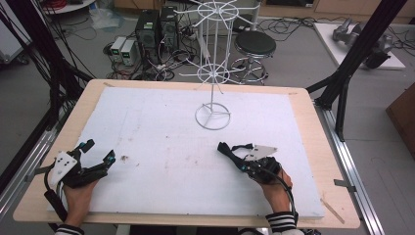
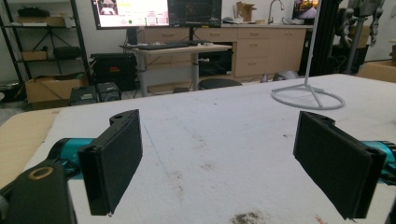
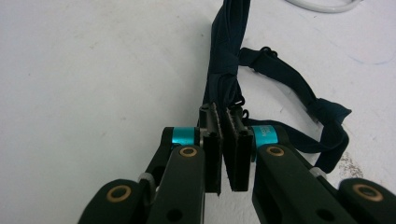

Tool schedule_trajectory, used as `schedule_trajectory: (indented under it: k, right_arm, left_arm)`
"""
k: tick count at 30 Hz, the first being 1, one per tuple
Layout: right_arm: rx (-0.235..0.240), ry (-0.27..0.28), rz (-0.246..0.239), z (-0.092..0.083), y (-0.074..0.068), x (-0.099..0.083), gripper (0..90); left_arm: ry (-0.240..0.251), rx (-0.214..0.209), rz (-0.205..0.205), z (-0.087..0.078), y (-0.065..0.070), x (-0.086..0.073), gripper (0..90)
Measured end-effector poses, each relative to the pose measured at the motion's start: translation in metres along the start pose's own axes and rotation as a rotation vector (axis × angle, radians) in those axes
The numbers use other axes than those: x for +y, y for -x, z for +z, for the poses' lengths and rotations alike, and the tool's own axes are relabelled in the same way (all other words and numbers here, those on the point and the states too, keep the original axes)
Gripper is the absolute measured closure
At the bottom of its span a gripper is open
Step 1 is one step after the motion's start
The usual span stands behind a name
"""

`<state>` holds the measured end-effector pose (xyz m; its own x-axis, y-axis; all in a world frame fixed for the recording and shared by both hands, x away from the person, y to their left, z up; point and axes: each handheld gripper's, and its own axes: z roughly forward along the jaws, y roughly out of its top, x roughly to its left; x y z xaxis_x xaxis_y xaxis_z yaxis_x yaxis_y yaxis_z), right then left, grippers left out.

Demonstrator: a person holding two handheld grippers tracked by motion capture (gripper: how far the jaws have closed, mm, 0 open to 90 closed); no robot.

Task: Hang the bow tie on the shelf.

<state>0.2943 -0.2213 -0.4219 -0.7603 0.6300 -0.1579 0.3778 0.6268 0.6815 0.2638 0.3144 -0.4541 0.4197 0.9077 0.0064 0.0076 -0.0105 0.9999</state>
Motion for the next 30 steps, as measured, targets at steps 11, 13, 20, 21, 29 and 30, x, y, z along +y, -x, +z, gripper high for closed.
schedule_trajectory:
  k: [11, 13, 20, 21, 29, 30]
  right_arm:
    - [-0.019, 0.112, 0.031, -0.011, 0.0, 0.002, 87.0]
    - [-0.023, 0.128, 0.034, -0.013, 0.0, 0.002, 87.0]
    - [-0.036, 0.278, 0.114, -0.025, 0.002, 0.002, 87.0]
    - [-0.037, 0.295, 0.128, -0.026, 0.002, 0.002, 87.0]
    - [-0.061, 0.39, 0.191, -0.034, 0.004, 0.002, 87.0]
    - [-0.066, 0.399, 0.192, -0.035, 0.004, 0.002, 87.0]
  left_arm:
    - [-0.003, -0.001, 0.001, 0.0, 0.0, 0.0, 16.0]
    - [-0.003, 0.0, 0.001, 0.0, 0.0, 0.0, 16.0]
    - [-0.004, 0.0, 0.001, 0.0, 0.0, 0.0, 16.0]
    - [-0.004, 0.0, 0.001, 0.0, 0.0, 0.0, 16.0]
    - [-0.005, -0.001, 0.001, 0.0, 0.0, 0.0, 16.0]
    - [-0.004, 0.0, 0.001, 0.0, 0.0, 0.0, 16.0]
